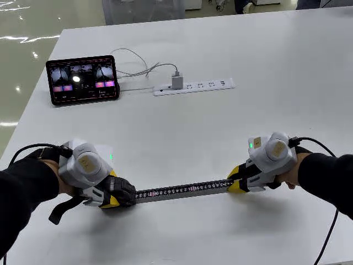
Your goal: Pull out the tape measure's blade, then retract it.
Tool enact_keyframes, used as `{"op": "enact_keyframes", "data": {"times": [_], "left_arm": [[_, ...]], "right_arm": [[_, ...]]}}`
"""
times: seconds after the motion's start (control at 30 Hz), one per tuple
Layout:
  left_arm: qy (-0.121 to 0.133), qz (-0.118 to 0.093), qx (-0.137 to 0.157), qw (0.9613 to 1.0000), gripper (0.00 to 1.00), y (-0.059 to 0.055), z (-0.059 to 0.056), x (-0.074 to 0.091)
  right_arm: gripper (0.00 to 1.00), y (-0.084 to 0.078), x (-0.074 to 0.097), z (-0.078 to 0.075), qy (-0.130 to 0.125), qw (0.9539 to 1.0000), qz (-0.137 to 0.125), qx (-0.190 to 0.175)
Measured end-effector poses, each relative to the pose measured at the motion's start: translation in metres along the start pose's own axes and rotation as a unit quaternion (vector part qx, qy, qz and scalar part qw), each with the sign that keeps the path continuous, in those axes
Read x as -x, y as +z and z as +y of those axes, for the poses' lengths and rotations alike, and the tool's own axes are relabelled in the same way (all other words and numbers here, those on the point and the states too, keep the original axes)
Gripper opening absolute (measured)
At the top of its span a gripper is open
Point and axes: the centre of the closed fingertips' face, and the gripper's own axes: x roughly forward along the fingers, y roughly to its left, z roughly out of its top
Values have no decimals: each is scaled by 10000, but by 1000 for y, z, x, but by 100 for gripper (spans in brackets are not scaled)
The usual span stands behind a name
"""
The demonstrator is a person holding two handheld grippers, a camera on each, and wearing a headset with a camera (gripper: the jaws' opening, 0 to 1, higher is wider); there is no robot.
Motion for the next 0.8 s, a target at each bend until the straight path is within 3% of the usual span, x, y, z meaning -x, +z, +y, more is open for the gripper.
{"op": "enact_keyframes", "data": {"times": [0.47, 0.8], "left_arm": [[14, -62, 53, 10000, 30, 1, 0, -1], [21, -227, 107, 9997, 31, 4, 0, 0]], "right_arm": [[10, 1, 1, 0, 6, 10000, 7, -32], [11, 3, 1, 2, 90, 9995, 228, 206]]}}
